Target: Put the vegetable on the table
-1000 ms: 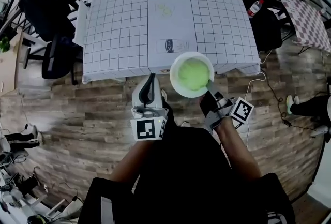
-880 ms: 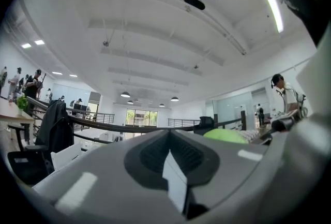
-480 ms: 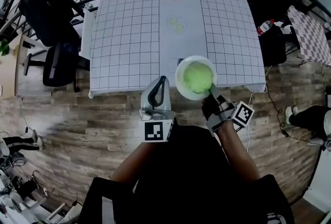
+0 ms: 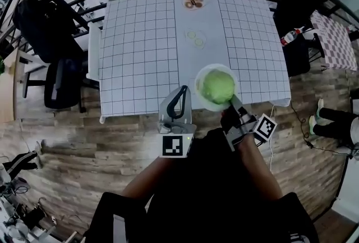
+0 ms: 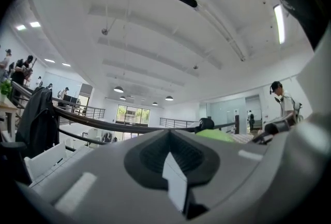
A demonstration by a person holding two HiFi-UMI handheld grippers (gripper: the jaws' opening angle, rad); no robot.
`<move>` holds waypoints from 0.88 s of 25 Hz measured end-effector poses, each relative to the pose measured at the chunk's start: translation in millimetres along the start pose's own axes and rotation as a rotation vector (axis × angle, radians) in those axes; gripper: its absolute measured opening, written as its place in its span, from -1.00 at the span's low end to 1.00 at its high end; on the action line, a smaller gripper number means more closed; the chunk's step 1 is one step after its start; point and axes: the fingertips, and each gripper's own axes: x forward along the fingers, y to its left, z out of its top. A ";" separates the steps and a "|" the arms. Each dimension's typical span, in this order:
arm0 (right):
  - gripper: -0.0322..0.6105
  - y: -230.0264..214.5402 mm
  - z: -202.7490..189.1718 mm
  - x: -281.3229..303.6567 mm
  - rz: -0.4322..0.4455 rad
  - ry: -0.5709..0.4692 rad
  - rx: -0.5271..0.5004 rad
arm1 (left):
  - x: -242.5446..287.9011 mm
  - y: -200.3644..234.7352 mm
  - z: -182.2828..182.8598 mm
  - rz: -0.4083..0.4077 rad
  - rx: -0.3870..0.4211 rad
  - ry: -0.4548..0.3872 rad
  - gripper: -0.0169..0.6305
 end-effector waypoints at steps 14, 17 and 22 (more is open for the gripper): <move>-0.88 0.2 23.1 54.9 -0.022 0.023 0.033 | 56.5 23.0 -8.0 -0.007 -0.019 0.062 -0.92; -0.87 -5.7 35.3 66.6 -0.032 0.041 0.036 | 72.3 27.9 -4.7 0.010 -0.025 0.067 -0.92; -0.87 -20.6 52.3 67.5 -0.005 0.086 0.021 | 76.8 23.0 -7.6 0.044 0.008 0.042 -0.92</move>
